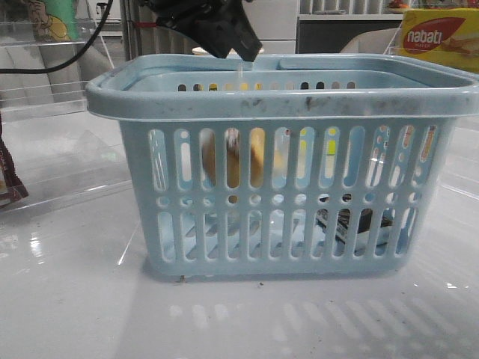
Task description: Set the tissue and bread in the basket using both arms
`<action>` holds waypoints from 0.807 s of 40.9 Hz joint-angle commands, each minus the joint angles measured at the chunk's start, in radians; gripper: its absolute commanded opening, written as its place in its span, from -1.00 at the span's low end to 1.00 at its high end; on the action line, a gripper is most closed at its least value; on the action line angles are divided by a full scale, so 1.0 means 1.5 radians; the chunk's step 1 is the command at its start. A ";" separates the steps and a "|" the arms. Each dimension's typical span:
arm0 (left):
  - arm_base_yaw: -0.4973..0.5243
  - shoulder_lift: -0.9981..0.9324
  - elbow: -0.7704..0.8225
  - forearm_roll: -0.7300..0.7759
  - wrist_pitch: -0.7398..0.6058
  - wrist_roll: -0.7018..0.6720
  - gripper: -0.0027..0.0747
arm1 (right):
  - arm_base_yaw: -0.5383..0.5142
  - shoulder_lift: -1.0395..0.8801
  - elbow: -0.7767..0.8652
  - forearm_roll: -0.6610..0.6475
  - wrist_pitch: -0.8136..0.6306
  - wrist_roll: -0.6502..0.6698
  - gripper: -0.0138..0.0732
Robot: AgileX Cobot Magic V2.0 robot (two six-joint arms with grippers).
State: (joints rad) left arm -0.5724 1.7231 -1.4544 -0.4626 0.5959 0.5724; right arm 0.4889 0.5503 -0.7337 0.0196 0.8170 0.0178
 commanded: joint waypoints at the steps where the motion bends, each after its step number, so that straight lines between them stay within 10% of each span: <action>1: -0.006 -0.036 -0.019 -0.021 -0.035 0.001 0.37 | 0.001 0.002 -0.018 -0.002 -0.044 -0.006 0.63; 33: -0.005 -0.401 0.108 0.018 0.071 -0.053 0.21 | 0.001 0.002 -0.018 -0.002 -0.044 -0.006 0.63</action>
State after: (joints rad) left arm -0.5724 1.2112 -1.3166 -0.4449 0.7531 0.5361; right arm 0.4889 0.5503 -0.7337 0.0196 0.8181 0.0178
